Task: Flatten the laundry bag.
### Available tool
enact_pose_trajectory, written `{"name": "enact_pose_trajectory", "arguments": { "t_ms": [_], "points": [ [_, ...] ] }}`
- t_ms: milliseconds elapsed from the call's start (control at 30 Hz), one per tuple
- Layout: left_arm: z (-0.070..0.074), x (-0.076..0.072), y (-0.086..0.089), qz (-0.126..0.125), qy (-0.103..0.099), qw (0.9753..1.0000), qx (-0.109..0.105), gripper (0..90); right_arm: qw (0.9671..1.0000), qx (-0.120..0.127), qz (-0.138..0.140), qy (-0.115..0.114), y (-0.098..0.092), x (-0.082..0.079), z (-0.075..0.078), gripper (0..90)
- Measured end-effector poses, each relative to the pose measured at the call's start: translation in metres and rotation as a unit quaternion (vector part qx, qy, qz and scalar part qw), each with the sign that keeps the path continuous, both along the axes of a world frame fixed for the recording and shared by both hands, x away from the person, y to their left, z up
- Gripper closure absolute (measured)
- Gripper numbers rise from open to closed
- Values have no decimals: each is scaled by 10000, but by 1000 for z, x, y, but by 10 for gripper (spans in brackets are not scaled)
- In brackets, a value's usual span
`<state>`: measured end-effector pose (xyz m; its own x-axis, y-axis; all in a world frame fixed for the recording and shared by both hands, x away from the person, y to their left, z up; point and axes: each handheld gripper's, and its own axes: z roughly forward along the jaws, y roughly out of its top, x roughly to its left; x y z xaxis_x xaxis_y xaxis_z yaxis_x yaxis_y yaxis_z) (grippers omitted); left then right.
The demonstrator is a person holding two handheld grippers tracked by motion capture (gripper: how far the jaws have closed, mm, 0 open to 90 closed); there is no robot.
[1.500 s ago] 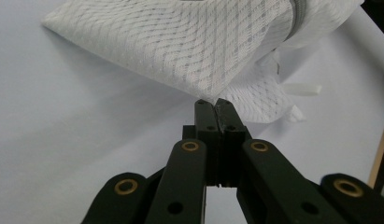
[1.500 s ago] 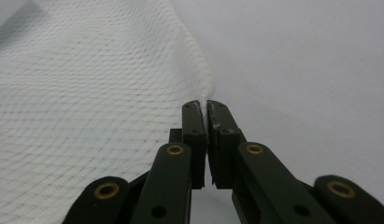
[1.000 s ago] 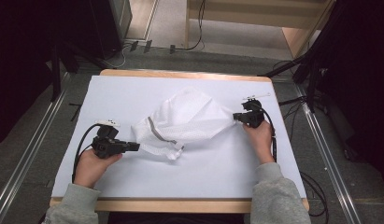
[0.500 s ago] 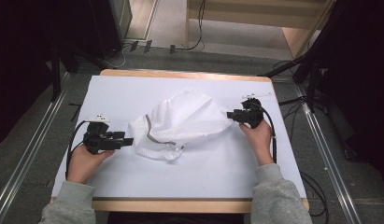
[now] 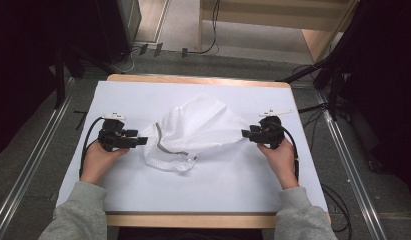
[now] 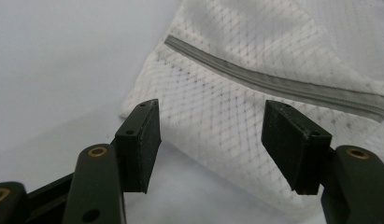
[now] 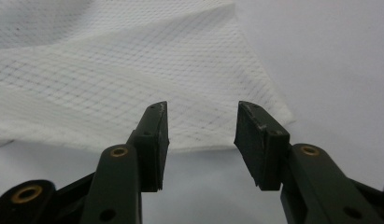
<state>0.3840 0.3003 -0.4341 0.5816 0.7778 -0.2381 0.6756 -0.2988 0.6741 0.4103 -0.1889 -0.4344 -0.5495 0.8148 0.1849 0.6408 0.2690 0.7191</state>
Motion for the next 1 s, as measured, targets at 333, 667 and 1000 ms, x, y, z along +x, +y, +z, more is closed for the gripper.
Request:
{"name": "enact_pose_trajectory", "arguments": {
  "t_ms": [333,667,1000],
  "points": [
    [-10,27,5,133,-66,9999,86,391,9997,-94,186,81,3,-21,-6,555],
    [-21,31,4,153,24,9996,246,466,9998,-108,98,97,-2,-21,-11,547],
    [-22,24,1,391,-105,9979,509,696,9998,-101,51,138,-3,-18,-14,545]
  ]
}}
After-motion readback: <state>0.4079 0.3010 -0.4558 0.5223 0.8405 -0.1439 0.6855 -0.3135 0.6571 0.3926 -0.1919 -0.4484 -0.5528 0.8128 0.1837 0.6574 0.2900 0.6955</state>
